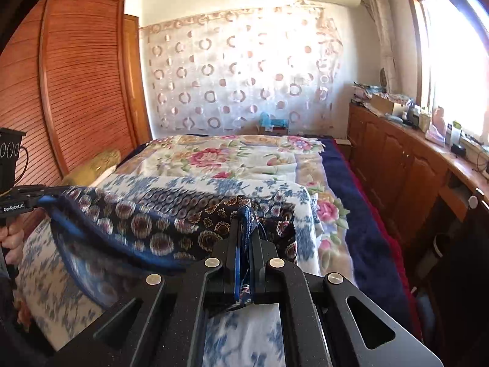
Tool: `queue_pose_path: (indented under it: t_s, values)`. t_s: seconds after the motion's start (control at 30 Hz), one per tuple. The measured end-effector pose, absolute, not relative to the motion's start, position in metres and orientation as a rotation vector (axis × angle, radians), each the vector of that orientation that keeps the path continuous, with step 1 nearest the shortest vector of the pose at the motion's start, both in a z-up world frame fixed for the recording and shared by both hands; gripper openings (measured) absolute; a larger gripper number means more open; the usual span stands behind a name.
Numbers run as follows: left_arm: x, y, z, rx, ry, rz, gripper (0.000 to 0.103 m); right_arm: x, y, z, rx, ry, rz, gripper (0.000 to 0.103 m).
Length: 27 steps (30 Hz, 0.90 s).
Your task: Fold small clothes
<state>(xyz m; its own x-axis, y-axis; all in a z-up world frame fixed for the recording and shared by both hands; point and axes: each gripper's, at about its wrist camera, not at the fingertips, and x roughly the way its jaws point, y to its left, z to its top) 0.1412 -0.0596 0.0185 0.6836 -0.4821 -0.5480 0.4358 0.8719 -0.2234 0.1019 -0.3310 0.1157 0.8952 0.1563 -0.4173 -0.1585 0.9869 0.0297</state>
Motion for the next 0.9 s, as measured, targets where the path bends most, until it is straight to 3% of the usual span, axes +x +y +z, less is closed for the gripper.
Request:
queue_pose_path:
  t_s: [0.4,0.63,0.7,0.8,0.83,0.9]
  values:
    - [0.235,-0.065,-0.009,-0.080,0.733,-0.466,0.003,0.198,-0.333,0.106,0.038,0.540,0.160,0.003]
    - [0.257,-0.070,-0.019,-0.069,0.766,-0.455,0.003,0.209,-0.339,0.119,0.047,0.562,0.163,0.004]
    - [0.260,-0.070,-0.020,-0.072,0.770,-0.457,0.004,0.209,-0.339,0.120,0.039,0.566,0.157,0.014]
    - [0.259,-0.069,-0.019,-0.062,0.763,-0.449,0.004,0.203,-0.339,0.126,0.013,0.543,0.096,0.050]
    - [0.257,-0.068,-0.017,-0.056,0.758,-0.451,0.008,0.201,-0.340,0.128,0.015,0.535,0.092,0.051]
    - [0.253,-0.066,-0.013,-0.054,0.742,-0.456,0.028,0.197,-0.340,0.130,0.002,0.534,0.093,0.051]
